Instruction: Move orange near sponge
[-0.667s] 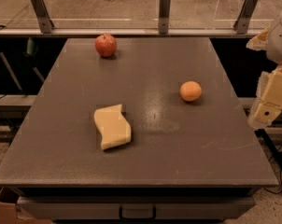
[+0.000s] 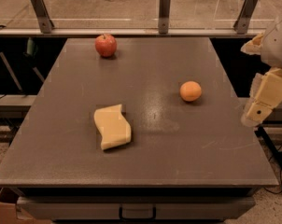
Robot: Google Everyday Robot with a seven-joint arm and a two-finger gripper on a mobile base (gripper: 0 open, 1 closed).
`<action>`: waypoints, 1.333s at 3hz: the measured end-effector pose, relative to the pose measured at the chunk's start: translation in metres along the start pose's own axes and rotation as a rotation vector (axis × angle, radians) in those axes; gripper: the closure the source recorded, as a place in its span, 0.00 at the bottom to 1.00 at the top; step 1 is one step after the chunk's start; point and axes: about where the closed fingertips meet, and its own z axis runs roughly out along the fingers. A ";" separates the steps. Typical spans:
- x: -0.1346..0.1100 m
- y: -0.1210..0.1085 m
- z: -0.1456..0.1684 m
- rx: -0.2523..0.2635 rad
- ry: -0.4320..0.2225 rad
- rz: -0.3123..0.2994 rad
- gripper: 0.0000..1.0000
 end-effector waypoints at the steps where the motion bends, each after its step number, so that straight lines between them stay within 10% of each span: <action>1: 0.003 -0.016 0.032 -0.040 -0.086 0.014 0.00; 4: -0.020 -0.061 0.117 -0.088 -0.343 0.028 0.00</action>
Offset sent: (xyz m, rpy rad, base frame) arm 0.0894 -0.0029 -0.0738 0.3298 -0.0109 0.0400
